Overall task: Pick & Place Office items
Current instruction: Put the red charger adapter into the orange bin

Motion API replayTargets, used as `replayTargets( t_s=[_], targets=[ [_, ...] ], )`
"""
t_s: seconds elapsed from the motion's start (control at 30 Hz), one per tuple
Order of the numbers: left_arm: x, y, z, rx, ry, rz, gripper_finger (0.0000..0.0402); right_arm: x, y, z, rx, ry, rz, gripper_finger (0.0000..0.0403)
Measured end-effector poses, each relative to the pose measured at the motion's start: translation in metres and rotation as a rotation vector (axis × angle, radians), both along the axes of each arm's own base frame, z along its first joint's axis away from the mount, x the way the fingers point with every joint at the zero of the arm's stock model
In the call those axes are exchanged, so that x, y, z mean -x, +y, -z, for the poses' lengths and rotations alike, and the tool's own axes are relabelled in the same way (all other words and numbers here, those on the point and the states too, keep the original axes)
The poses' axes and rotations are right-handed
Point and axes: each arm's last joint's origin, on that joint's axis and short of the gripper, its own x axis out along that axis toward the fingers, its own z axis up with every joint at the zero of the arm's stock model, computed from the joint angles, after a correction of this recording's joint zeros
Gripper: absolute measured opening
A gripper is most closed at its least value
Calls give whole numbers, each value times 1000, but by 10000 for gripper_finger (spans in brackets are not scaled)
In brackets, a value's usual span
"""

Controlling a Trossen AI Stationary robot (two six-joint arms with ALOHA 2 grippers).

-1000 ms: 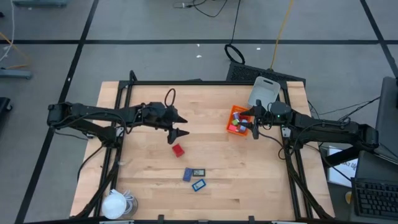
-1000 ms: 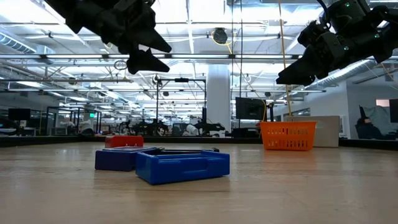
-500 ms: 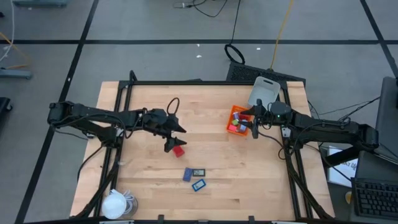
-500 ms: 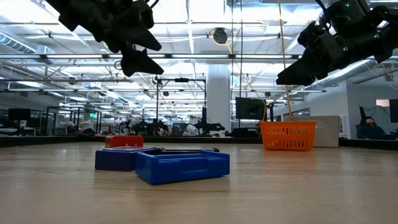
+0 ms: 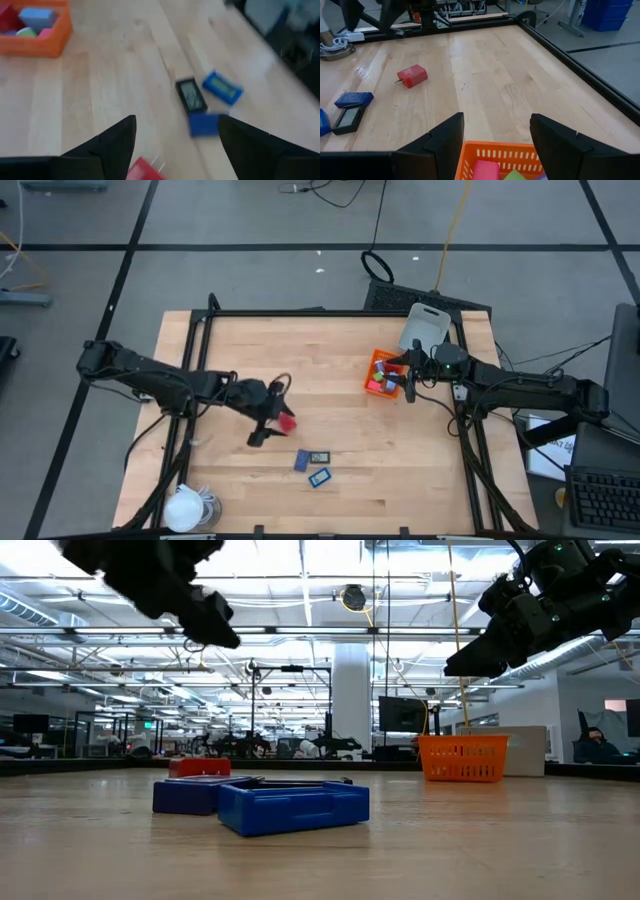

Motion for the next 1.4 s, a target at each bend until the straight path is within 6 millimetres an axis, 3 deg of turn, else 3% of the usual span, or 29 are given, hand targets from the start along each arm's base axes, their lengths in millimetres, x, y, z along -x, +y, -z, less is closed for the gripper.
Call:
replayTargets(
  t_s=[0.27, 0.63, 0.8, 1.2, 1.4],
  targets=[
    [4, -11, 19, -243, 108, 37, 249, 0, 0, 0, 0, 0, 0, 219],
    [-13, 1, 68, -306, 324, -14, 223, 0, 0, 0, 1, -4, -1, 219],
    [-20, 7, 80, -295, 358, -54, 212, 0, 0, 0, 1, -3, -1, 219],
    [-36, 6, 73, -219, 178, -149, 190, 0, 0, 0, 0, -4, -3, 219],
    [-39, 13, 70, -83, 162, -409, 187, 0, 0, 0, 0, -3, -3, 219]
  ],
)
